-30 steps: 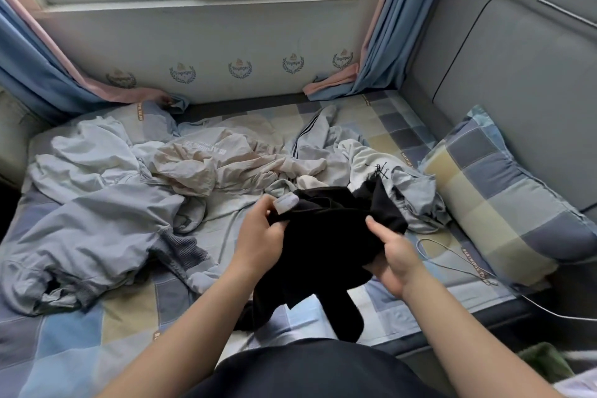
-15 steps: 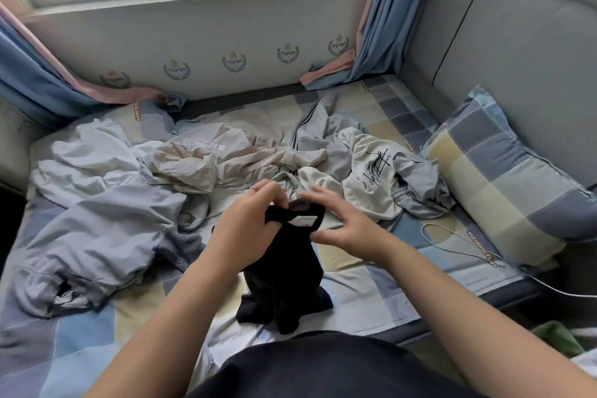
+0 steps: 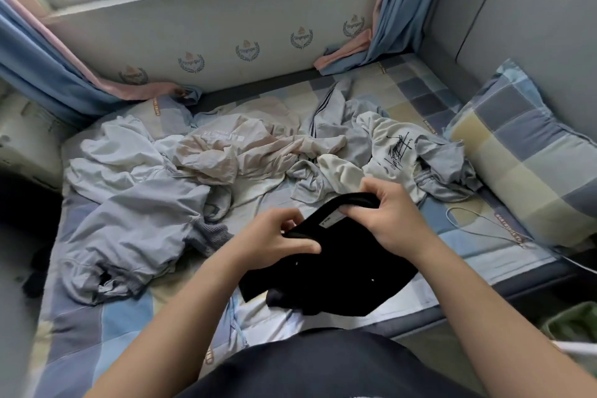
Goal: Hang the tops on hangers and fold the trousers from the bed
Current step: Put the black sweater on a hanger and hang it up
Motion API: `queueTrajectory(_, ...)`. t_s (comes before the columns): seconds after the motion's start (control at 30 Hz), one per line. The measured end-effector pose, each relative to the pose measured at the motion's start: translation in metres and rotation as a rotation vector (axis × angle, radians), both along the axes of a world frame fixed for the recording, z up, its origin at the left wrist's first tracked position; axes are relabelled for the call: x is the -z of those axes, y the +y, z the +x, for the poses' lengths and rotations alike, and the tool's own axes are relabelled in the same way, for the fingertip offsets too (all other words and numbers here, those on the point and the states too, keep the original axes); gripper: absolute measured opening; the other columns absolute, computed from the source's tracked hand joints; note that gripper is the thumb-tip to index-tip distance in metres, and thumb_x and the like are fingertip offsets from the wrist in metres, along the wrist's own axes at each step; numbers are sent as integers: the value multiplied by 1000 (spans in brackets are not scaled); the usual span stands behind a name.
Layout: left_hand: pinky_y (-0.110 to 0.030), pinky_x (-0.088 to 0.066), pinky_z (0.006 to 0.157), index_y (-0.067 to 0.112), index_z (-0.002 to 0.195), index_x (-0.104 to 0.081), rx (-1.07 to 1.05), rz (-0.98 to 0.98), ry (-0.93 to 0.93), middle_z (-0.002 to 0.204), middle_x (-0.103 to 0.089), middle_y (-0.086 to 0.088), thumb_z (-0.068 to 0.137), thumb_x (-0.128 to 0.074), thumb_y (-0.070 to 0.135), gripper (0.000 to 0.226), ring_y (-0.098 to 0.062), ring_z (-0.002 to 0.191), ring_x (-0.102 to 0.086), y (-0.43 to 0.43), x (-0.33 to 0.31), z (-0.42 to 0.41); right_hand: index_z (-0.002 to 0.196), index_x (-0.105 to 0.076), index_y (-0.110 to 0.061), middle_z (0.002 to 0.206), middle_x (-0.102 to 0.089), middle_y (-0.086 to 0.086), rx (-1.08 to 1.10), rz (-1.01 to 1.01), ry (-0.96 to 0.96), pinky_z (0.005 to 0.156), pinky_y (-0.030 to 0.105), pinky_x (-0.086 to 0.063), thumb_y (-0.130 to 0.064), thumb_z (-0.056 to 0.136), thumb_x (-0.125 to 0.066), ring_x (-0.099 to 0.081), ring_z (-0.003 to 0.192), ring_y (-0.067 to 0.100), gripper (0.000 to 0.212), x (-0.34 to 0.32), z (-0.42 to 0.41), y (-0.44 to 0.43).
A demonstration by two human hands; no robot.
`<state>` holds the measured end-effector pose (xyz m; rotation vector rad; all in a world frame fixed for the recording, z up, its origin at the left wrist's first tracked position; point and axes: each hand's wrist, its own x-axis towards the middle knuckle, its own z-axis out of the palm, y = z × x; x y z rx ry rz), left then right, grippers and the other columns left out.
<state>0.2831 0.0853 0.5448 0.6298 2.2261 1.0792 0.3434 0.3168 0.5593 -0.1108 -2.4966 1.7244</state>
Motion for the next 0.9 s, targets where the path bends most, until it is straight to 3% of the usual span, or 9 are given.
queueTrajectory(0.13,-42,-48,70,26,91,-67,115,-29,-79,77,-66,-2,83,-58,63,39,-24,74,-63,3,4,9,60,-42,-19,56,-42,-12,135,-2,-17,56,28,-37,-10,82,-78,-43,55,8,43,-13,25,-21)
queueTrajectory(0.23,-46,-53,74,24,88,-65,117,-133,149,76,-66,3,87,-54,47,26,-23,78,-63,-3,11,10,59,-41,-23,55,-39,-14,173,17,-26,53,23,-33,-12,84,-78,-39,53,4,46,-17,50,-42)
queueTrajectory(0.33,-37,-44,60,28,84,-53,20,-179,332,77,-63,4,85,-56,25,4,-25,74,-58,-19,21,4,60,-41,-27,53,-38,-14,249,50,-68,51,22,-32,-14,85,-76,-38,51,3,46,-15,76,-68)
queueTrajectory(0.43,-34,-35,58,27,95,-52,54,-257,423,87,-64,-2,77,-53,9,26,-28,77,-56,-42,27,-4,66,-44,-21,53,-41,-10,460,138,-61,49,24,-32,-10,81,-68,-38,50,4,31,-9,111,-95)
queueTrajectory(0.57,-32,-29,55,27,93,-55,265,-285,569,96,-58,4,72,-53,6,29,-24,86,-52,-62,30,-7,73,-41,-17,64,-46,2,780,330,-139,48,27,-32,-16,73,-62,-40,54,16,21,2,173,-136)
queueTrajectory(0.67,-33,-37,58,27,85,-56,514,-147,479,86,-63,-2,71,-51,-2,32,-30,86,-57,-54,29,8,73,-39,-21,65,-47,-1,953,442,-210,50,22,-33,-8,74,-63,-41,56,13,27,-1,230,-169)
queueTrajectory(0.77,-27,-41,59,26,89,-59,757,-38,300,76,-60,5,85,-50,-4,31,-24,75,-55,-29,22,51,74,-38,-21,60,-42,2,1185,508,-228,51,20,-32,-1,77,-63,-40,57,11,32,-15,290,-200)
queueTrajectory(0.83,-16,-37,59,18,95,-61,899,55,268,77,-58,6,96,-52,3,17,-20,75,-53,-10,15,89,74,-40,-20,62,-46,3,1338,538,-237,55,23,-36,-1,80,-66,-43,60,15,32,-31,330,-219)
queueTrajectory(0.9,-21,-34,59,18,91,-58,1013,148,269,74,-58,7,102,-52,18,13,-8,70,-53,7,2,131,73,-41,-21,63,-48,-2,1484,549,-223,57,23,-37,-4,81,-69,-42,60,16,34,-48,368,-237)
